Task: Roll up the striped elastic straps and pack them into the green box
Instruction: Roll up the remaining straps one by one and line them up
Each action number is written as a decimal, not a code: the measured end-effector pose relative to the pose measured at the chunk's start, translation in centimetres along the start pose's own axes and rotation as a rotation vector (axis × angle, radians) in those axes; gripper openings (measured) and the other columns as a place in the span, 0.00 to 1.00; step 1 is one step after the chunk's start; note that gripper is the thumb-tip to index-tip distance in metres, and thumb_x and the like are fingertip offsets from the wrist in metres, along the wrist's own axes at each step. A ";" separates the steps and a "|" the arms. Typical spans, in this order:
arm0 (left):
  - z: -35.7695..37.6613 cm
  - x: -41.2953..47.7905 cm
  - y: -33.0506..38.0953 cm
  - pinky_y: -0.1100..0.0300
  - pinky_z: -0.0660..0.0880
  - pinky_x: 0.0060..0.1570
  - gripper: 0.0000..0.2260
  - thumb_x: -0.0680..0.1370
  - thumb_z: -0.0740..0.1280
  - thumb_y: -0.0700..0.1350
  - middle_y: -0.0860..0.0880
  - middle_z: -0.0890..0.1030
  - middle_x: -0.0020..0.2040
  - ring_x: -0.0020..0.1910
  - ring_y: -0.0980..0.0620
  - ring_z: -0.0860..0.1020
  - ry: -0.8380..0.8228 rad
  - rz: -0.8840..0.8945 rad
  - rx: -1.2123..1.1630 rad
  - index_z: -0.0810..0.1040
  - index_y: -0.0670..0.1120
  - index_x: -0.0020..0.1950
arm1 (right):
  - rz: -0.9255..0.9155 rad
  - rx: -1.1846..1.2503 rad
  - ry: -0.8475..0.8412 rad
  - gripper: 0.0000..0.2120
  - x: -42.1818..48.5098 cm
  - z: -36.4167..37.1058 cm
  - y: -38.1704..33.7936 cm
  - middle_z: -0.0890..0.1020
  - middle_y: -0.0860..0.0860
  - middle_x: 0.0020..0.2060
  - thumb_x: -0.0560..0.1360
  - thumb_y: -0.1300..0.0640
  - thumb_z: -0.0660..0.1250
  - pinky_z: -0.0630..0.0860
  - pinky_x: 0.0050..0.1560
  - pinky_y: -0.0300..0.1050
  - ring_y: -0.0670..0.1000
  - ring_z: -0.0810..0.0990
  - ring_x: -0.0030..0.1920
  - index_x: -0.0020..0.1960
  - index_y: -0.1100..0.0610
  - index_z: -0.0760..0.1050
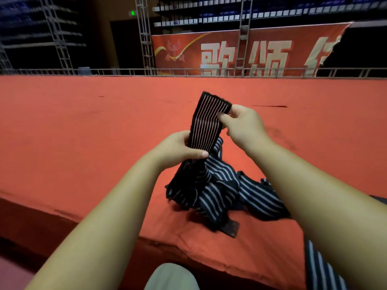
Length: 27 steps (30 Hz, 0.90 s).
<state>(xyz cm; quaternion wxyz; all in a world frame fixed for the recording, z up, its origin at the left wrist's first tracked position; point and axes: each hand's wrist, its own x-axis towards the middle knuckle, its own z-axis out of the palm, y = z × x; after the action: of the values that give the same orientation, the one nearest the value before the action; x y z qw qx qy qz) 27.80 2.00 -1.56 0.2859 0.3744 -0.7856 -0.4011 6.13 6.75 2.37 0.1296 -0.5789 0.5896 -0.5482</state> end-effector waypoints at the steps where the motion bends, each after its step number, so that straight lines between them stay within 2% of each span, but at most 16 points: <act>1: 0.7 0.0 -0.5 0.50 0.81 0.64 0.20 0.73 0.83 0.43 0.54 0.88 0.57 0.58 0.54 0.86 -0.007 -0.031 0.110 0.84 0.51 0.63 | 0.018 0.020 0.020 0.04 -0.2 -0.8 0.0 0.86 0.45 0.39 0.82 0.52 0.70 0.77 0.45 0.48 0.46 0.80 0.36 0.50 0.45 0.83; 3: 1.8 0.1 -1.2 0.48 0.81 0.65 0.21 0.72 0.83 0.42 0.54 0.88 0.56 0.57 0.53 0.85 0.024 -0.073 0.283 0.84 0.52 0.63 | 0.061 0.018 0.035 0.05 -0.4 -2.3 0.2 0.85 0.46 0.37 0.82 0.52 0.70 0.74 0.42 0.49 0.46 0.77 0.33 0.49 0.48 0.83; 6: 2.5 0.3 -1.3 0.50 0.81 0.61 0.14 0.74 0.80 0.40 0.51 0.88 0.52 0.52 0.51 0.85 0.082 -0.072 0.329 0.85 0.50 0.59 | 0.127 -0.011 0.045 0.07 -1.0 -4.6 0.8 0.84 0.47 0.36 0.84 0.53 0.68 0.74 0.39 0.50 0.49 0.74 0.29 0.51 0.51 0.83; 9: 2.3 0.3 -0.7 0.52 0.80 0.48 0.03 0.78 0.78 0.40 0.49 0.86 0.41 0.39 0.51 0.81 0.151 -0.085 0.257 0.86 0.47 0.49 | 0.193 0.065 0.068 0.10 -1.9 -6.8 1.3 0.80 0.47 0.35 0.86 0.55 0.65 0.74 0.34 0.48 0.50 0.71 0.29 0.61 0.48 0.83; 11: 2.5 0.3 -0.2 0.57 0.77 0.40 0.03 0.81 0.75 0.40 0.49 0.83 0.35 0.34 0.52 0.79 0.225 -0.106 0.127 0.87 0.44 0.47 | 0.232 0.064 0.064 0.10 -2.6 -8.1 2.0 0.79 0.49 0.37 0.87 0.55 0.63 0.74 0.33 0.47 0.50 0.72 0.30 0.62 0.48 0.82; 13: 2.7 0.4 0.4 0.60 0.78 0.34 0.06 0.83 0.72 0.39 0.48 0.83 0.34 0.31 0.53 0.80 0.293 -0.153 0.006 0.86 0.41 0.47 | 0.280 0.043 0.044 0.09 -3.4 -9.0 2.8 0.80 0.51 0.40 0.87 0.55 0.62 0.75 0.33 0.47 0.51 0.74 0.32 0.61 0.49 0.80; 14: 2.8 0.5 0.6 0.58 0.80 0.35 0.07 0.84 0.71 0.39 0.45 0.83 0.36 0.33 0.51 0.82 0.330 -0.183 -0.051 0.86 0.42 0.46 | 0.317 0.047 0.042 0.09 -3.8 -9.4 3.4 0.80 0.52 0.41 0.88 0.55 0.61 0.76 0.33 0.47 0.52 0.76 0.33 0.61 0.49 0.79; 16: 2.8 0.9 0.4 0.49 0.84 0.43 0.10 0.86 0.69 0.41 0.40 0.84 0.44 0.42 0.45 0.83 0.416 -0.251 -0.137 0.83 0.43 0.45 | 0.394 0.053 0.049 0.10 -4.7 -10.2 4.5 0.80 0.51 0.42 0.88 0.54 0.60 0.77 0.33 0.46 0.51 0.78 0.34 0.63 0.48 0.78; 18: 2.8 0.8 0.5 0.51 0.83 0.42 0.09 0.87 0.67 0.42 0.40 0.83 0.48 0.47 0.43 0.82 0.464 -0.284 -0.176 0.83 0.43 0.49 | 0.444 0.014 0.013 0.09 -5.5 -11.2 5.5 0.81 0.51 0.44 0.87 0.55 0.61 0.77 0.36 0.46 0.51 0.80 0.36 0.63 0.49 0.78; 20: 3.1 0.6 1.2 0.55 0.83 0.38 0.08 0.87 0.67 0.43 0.41 0.84 0.49 0.47 0.44 0.82 0.448 -0.235 -0.257 0.83 0.41 0.54 | 0.501 -0.054 -0.068 0.06 -6.3 -11.9 6.2 0.82 0.52 0.46 0.84 0.56 0.63 0.77 0.38 0.46 0.52 0.82 0.38 0.56 0.52 0.79; 21: 3.3 0.5 1.7 0.54 0.83 0.39 0.09 0.87 0.68 0.44 0.42 0.84 0.49 0.47 0.44 0.83 0.431 -0.210 -0.301 0.84 0.39 0.56 | 0.534 -0.084 -0.106 0.06 -6.7 -12.2 6.2 0.83 0.52 0.46 0.82 0.54 0.64 0.76 0.39 0.46 0.53 0.82 0.39 0.52 0.53 0.79; 23: 3.8 0.4 2.6 0.49 0.86 0.46 0.10 0.86 0.69 0.44 0.42 0.85 0.50 0.48 0.44 0.84 0.407 -0.193 -0.362 0.84 0.38 0.58 | 0.577 -0.137 -0.145 0.13 -7.3 -12.7 5.9 0.86 0.54 0.47 0.78 0.48 0.63 0.75 0.43 0.47 0.55 0.83 0.41 0.48 0.56 0.81; 25: 4.2 0.4 3.5 0.46 0.86 0.51 0.10 0.85 0.71 0.45 0.41 0.86 0.51 0.50 0.43 0.85 0.389 -0.190 -0.370 0.84 0.38 0.59 | 0.582 -0.202 -0.183 0.27 -7.4 -12.9 5.4 0.88 0.53 0.46 0.79 0.39 0.58 0.75 0.45 0.48 0.57 0.83 0.44 0.42 0.58 0.86; 27: 4.5 0.4 4.4 0.50 0.87 0.44 0.10 0.85 0.72 0.45 0.40 0.87 0.52 0.49 0.43 0.86 0.366 -0.178 -0.342 0.85 0.39 0.59 | 0.548 -0.254 -0.203 0.36 -7.6 -12.7 4.7 0.88 0.50 0.45 0.81 0.31 0.54 0.74 0.46 0.48 0.56 0.84 0.46 0.41 0.57 0.88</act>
<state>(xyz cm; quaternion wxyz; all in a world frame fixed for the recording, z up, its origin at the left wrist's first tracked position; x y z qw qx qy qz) 22.62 5.31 -0.17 0.4458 0.4547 -0.6055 -0.4774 -4.16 18.02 -0.42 0.2575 -0.4618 0.7714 -0.3541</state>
